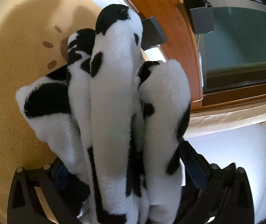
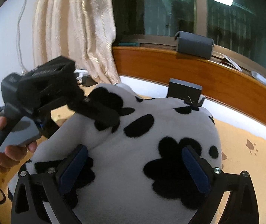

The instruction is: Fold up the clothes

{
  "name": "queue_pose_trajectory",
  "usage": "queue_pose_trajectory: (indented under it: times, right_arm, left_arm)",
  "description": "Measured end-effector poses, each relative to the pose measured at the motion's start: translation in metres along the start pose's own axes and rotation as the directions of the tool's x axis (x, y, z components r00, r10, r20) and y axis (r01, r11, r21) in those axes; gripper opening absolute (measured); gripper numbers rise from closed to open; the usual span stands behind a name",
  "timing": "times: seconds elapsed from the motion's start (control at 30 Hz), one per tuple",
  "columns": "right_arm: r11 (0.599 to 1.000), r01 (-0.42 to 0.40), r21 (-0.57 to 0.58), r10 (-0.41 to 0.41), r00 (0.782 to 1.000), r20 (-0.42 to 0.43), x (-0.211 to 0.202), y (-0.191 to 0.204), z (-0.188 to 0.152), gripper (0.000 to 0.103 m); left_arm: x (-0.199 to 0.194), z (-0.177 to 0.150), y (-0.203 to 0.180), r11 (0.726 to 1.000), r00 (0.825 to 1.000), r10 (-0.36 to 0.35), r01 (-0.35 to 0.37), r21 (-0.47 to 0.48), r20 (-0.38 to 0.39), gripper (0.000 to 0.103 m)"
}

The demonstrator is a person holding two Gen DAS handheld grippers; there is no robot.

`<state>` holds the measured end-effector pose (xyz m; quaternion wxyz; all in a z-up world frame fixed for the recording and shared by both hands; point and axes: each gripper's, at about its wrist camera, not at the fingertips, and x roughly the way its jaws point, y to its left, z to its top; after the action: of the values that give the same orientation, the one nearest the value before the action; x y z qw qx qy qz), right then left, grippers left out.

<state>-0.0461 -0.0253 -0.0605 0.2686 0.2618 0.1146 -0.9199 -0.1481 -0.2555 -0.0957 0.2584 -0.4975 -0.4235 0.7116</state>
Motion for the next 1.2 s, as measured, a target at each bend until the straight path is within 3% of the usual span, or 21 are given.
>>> queue_pose_trajectory:
  times: [0.1, 0.17, 0.27, 0.43, 0.5, 0.63, 0.7, 0.77, 0.9, 0.97, 1.1, 1.2]
  right_arm:
    - [1.000, -0.008, -0.018, 0.008, 1.000, 0.000, 0.000, 0.003, -0.002, 0.102]
    - [1.000, -0.023, -0.017, 0.023, 1.000, -0.009, 0.001, 0.002, -0.002, 0.102]
    - [0.999, -0.036, -0.011, 0.036, 0.999, -0.026, 0.003, 0.002, -0.004, 0.102]
    - [0.995, -0.097, 0.032, 0.098, 0.995, -0.021, -0.002, -0.009, -0.001, 0.102]
    - [0.991, -0.125, 0.052, 0.126, 0.992, -0.016, -0.005, -0.015, 0.000, 0.102]
    - [0.965, -0.224, 0.138, 0.224, 0.974, 0.022, -0.017, -0.043, 0.006, 0.102]
    - [0.926, -0.298, 0.232, 0.290, 0.955, 0.066, -0.026, -0.077, 0.009, 0.102]
    - [0.865, -0.325, 0.382, 0.292, 0.945, 0.144, -0.034, -0.122, 0.006, 0.102]
    - [0.747, -0.281, 0.602, 0.225, 0.960, 0.168, -0.031, -0.190, -0.017, 0.102]
    - [0.724, -0.273, 0.633, 0.244, 0.960, 0.134, -0.019, -0.202, -0.027, 0.102]
    - [0.621, -0.331, 0.710, 0.378, 0.921, 0.098, 0.015, -0.199, -0.047, 0.102]
    - [0.596, -0.350, 0.723, 0.427, 0.900, 0.084, 0.028, -0.189, -0.050, 0.102]
  left_arm:
    - [-0.006, -0.005, -0.010, 0.998, 1.000, -0.015, 0.015, 0.061, 0.004, 0.103]
    - [-0.002, -0.008, -0.016, 0.993, 0.999, 0.050, -0.049, 0.107, -0.005, 0.103]
    - [0.007, -0.007, -0.005, 0.994, 0.995, 0.098, -0.097, 0.049, -0.006, 0.102]
    - [0.003, -0.005, 0.004, 0.997, 0.997, 0.076, -0.075, -0.006, 0.028, 0.102]
    - [0.001, -0.007, 0.005, 0.996, 0.996, 0.083, -0.084, 0.003, 0.031, 0.100]
    - [-0.009, -0.007, 0.016, 0.997, 0.997, 0.073, -0.072, -0.020, 0.038, 0.084]
    - [-0.013, -0.008, 0.019, 0.998, 0.997, 0.066, -0.065, -0.008, 0.034, 0.081]
    - [-0.014, -0.009, 0.018, 0.997, 0.997, 0.072, -0.072, 0.017, 0.028, 0.080]
    - [-0.017, -0.008, 0.020, 0.996, 0.997, 0.073, -0.074, 0.041, 0.013, 0.078]
    - [-0.019, -0.008, 0.022, 0.997, 0.998, 0.067, -0.067, 0.046, 0.012, 0.077]
    - [-0.026, -0.009, 0.026, 0.997, 0.998, 0.050, -0.052, 0.057, 0.023, 0.076]
    - [-0.031, -0.011, 0.029, 0.997, 0.999, 0.035, -0.037, 0.069, 0.030, 0.075]
